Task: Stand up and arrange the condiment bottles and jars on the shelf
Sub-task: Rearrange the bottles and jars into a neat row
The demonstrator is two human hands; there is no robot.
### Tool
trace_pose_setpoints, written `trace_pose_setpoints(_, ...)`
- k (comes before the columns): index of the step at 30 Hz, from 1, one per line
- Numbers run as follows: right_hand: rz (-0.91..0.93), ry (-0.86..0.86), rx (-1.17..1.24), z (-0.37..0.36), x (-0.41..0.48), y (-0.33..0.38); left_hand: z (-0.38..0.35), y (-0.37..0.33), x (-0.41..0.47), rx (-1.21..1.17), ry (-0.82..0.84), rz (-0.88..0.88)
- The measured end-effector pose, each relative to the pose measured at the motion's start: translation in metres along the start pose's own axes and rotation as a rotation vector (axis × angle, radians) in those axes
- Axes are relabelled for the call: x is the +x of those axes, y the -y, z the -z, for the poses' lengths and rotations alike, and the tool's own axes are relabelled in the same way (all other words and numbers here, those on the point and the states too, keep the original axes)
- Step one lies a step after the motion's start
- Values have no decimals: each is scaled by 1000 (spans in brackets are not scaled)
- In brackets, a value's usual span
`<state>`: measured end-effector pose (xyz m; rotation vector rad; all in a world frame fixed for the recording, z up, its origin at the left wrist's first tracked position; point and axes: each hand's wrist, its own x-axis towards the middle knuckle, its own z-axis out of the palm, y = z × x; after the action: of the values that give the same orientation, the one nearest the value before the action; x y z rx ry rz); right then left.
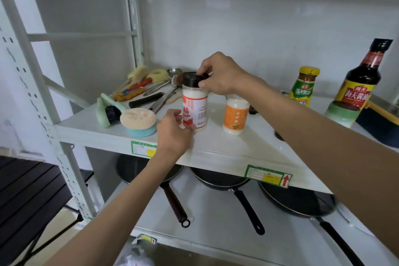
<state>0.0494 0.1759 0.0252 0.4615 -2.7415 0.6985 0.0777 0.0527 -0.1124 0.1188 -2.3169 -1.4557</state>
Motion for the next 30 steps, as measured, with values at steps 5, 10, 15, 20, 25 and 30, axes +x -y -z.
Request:
trace_pose_setpoints(5, -23, 64, -46, 9, 5, 7, -1, -5, 13, 49, 64, -20)
trace_pose_setpoints(10, 44, 7, -128, 4, 5, 6, -6, -11, 12, 29, 74, -5)
trace_pose_setpoints(15, 58, 48, -182, 10, 5, -1, -9, -18, 13, 66, 162, -30)
trace_pose_setpoints(20, 70, 60, -172, 12, 1, -7, -17, -19, 14, 34, 153, 33)
trace_pose_setpoints(25, 83, 52, -157, 11, 0, -9, -20, -20, 12, 65, 119, 27)
trace_pose_setpoints(30, 94, 13, -152, 5, 1, -14, -24, -20, 14, 72, 110, 41)
